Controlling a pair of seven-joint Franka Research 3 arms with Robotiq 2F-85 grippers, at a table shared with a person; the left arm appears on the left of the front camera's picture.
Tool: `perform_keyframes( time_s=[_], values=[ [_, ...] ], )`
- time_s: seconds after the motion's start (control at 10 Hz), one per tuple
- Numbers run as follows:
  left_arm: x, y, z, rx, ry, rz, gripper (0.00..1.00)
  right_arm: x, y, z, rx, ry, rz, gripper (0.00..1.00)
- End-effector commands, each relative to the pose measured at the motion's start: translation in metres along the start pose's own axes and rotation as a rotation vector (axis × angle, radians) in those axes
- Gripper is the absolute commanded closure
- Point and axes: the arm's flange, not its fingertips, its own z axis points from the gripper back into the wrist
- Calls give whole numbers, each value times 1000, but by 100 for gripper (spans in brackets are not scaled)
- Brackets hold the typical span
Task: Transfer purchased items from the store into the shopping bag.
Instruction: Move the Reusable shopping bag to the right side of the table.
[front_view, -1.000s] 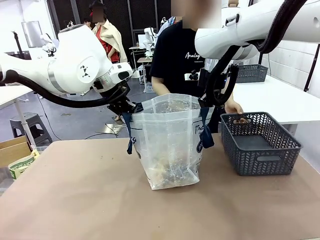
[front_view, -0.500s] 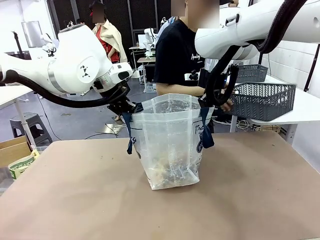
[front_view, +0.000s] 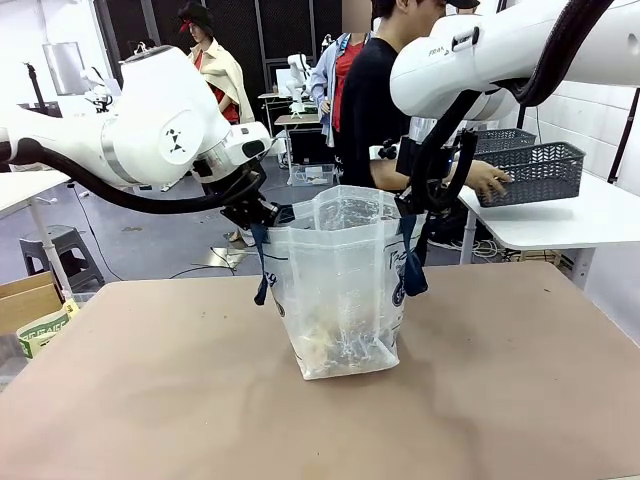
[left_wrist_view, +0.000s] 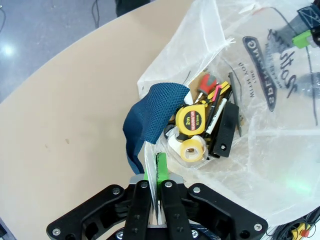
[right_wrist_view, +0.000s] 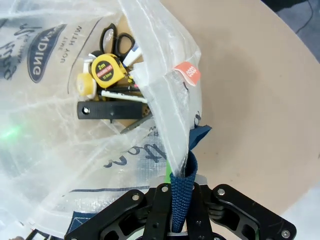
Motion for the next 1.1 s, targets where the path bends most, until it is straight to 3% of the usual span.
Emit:
perform_keyframes(
  time_s=[0.0,0.3,0.6,0.8,1.0],
  values=[
    [16,-10,-4,-31,-29,-14,100,-9,10,-4,10,-59,-57,100],
    [32,-23,-7,-81,-37,55,100,-5,19,-13,25,-109,-181,100],
    [47,-33,-15,-88,32,183,100,9,29,-14,45,-194,-398,100],
    [36,-28,-14,-74,18,145,100,11,21,-9,44,-146,-319,100],
    [40,-29,-17,-81,31,166,100,14,27,-10,45,-151,-364,100]
  ],
)
